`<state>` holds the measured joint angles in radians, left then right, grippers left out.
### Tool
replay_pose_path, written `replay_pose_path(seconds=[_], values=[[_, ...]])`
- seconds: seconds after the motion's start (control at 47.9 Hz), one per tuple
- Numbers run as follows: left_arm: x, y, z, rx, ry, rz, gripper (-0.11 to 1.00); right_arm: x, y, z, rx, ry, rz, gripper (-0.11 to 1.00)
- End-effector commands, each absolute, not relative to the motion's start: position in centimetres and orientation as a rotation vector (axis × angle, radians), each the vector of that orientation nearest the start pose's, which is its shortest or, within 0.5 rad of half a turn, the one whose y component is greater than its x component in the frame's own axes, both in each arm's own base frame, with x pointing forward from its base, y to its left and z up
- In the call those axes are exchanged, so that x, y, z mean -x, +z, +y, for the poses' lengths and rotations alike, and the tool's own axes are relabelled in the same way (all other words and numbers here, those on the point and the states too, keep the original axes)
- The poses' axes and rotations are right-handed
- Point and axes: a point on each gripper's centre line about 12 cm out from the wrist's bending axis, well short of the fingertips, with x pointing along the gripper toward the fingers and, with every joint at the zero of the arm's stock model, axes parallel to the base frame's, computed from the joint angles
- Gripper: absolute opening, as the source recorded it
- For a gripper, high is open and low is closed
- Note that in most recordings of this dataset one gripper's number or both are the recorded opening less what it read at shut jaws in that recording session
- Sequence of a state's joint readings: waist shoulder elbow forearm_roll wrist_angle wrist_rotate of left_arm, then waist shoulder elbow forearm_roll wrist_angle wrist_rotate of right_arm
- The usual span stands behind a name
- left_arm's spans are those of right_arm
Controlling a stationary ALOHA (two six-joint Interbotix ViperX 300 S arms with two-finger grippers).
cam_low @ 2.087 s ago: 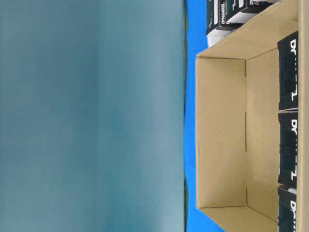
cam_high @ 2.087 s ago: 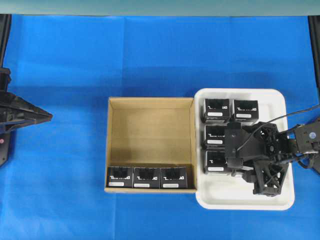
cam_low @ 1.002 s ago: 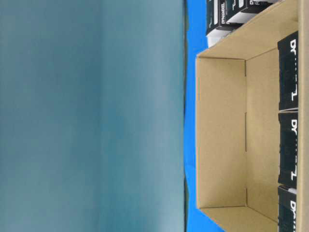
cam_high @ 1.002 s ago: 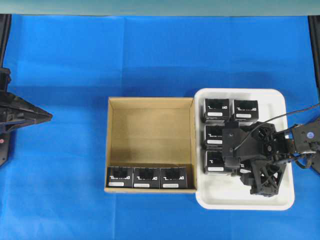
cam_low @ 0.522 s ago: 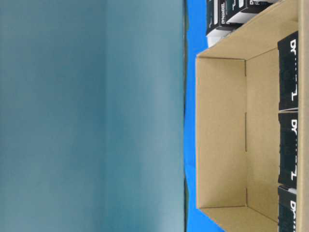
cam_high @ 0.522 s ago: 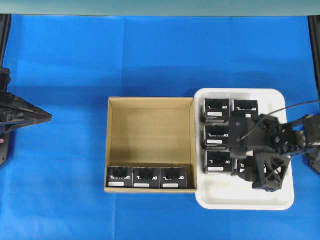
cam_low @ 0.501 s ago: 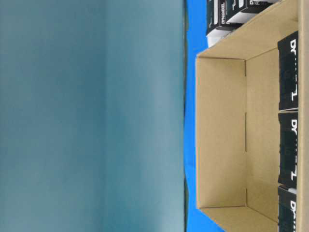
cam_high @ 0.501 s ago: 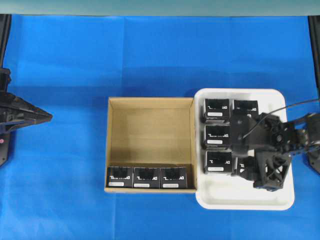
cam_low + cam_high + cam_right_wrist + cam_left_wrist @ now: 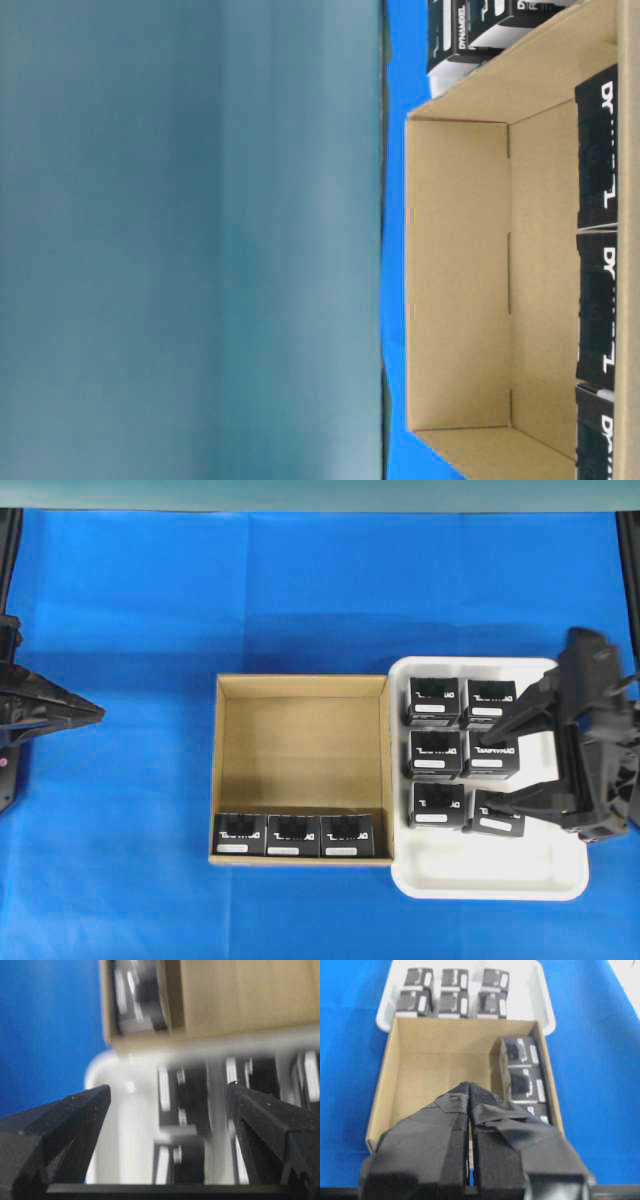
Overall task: Pick the box from inside the cardboard box.
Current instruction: 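Open the right gripper and raise it away from the tray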
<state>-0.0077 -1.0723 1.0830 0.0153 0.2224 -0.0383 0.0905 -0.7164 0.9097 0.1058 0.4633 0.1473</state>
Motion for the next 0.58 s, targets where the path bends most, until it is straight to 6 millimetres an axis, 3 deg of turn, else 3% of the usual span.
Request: replay_pose_path(seconds=[0.0, 0.563], values=[[-18.2, 30.4, -0.1, 0.019, -0.002, 0.198, -0.02, -23.7, 27.7, 2.5, -0.208, 0.056, 0.557, 0.97], [-18.3, 31.1, -0.3, 0.019, -0.013, 0.143, -0.02, -22.2, 32.8, 1.9, -0.196, 0.070, 0.195, 0.97]])
